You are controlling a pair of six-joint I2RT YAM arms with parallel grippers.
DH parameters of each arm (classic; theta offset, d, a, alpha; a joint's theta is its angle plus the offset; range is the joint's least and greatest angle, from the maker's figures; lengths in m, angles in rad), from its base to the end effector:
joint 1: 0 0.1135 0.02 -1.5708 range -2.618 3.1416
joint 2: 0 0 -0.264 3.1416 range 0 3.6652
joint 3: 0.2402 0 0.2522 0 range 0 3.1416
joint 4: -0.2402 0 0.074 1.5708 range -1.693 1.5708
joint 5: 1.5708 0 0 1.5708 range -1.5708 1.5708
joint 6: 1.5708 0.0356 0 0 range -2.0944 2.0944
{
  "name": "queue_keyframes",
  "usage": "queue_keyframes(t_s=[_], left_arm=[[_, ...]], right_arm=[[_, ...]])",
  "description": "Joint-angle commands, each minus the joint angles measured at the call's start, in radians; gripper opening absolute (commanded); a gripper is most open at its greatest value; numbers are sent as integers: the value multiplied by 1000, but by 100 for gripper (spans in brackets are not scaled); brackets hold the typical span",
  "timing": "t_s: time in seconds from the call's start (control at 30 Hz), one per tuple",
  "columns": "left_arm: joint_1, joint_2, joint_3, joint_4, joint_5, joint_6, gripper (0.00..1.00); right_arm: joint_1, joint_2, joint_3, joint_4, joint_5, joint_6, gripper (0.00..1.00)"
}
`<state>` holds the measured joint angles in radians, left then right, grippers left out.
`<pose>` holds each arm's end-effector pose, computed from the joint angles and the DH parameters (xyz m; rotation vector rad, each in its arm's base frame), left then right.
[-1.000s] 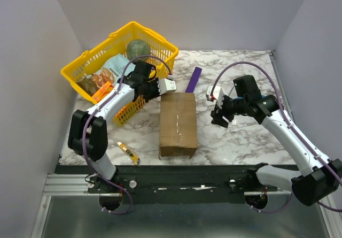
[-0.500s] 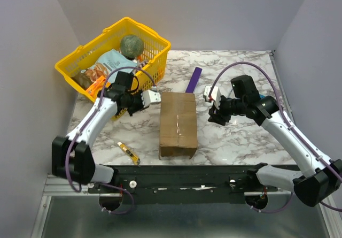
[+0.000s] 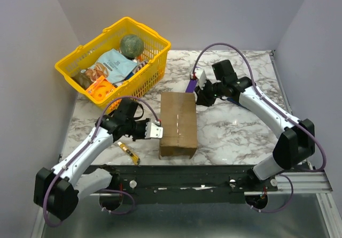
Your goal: Unpack the express box
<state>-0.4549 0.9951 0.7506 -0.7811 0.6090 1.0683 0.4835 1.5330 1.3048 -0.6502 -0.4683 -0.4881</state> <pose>0.1545 -0.0983 0.2456 1.8093 1.5919 -0.5166 0.2845 0.1675 0.2989 -1.2991 2.0196 0.5687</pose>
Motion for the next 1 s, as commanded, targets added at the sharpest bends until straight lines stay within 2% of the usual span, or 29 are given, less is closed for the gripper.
queue_keyframes(t_s=[0.0, 0.03, 0.13, 0.27, 0.47, 0.53, 0.6, 0.63, 0.67, 0.7, 0.73, 0.77, 0.83, 0.97], left_arm=[[-27, 155, 103, 313, 18, -158, 0], [-28, 212, 128, 331, 9, -174, 0], [-27, 275, 184, 379, -5, -180, 0], [-27, 330, 207, 427, 3, -166, 0], [-27, 450, 282, 554, -81, -309, 0], [-25, 474, 341, 517, -103, -304, 0], [-15, 470, 400, 378, -91, -275, 0], [-7, 464, 421, 299, -69, -245, 3], [5, 459, 440, 108, -40, -155, 9], [10, 453, 463, 10, -35, -110, 15], [16, 433, 463, -85, -32, -50, 28], [34, 418, 457, -244, -34, 0, 35], [65, 348, 402, -355, -54, 151, 49], [120, 217, 273, -492, -159, 390, 57]], right_arm=[[6, 55, 106, 23, -55, 20, 29], [6, 79, 116, 23, -53, 17, 29], [6, 125, 174, 23, -58, 16, 29], [7, 264, 293, 15, -75, 16, 29], [7, 420, 516, 8, -43, 25, 29], [7, 453, 547, 6, 3, 28, 29], [6, 454, 553, 7, 39, 25, 28], [3, 438, 541, 6, 45, 19, 28], [-5, 425, 524, 7, 45, 19, 28], [-13, 414, 516, 9, 42, 25, 28], [-19, 388, 513, 11, 37, 51, 28], [-35, 375, 508, 14, 34, 66, 28], [-48, 348, 501, 21, 31, 98, 29], [-74, 259, 478, 34, 46, 124, 30]])
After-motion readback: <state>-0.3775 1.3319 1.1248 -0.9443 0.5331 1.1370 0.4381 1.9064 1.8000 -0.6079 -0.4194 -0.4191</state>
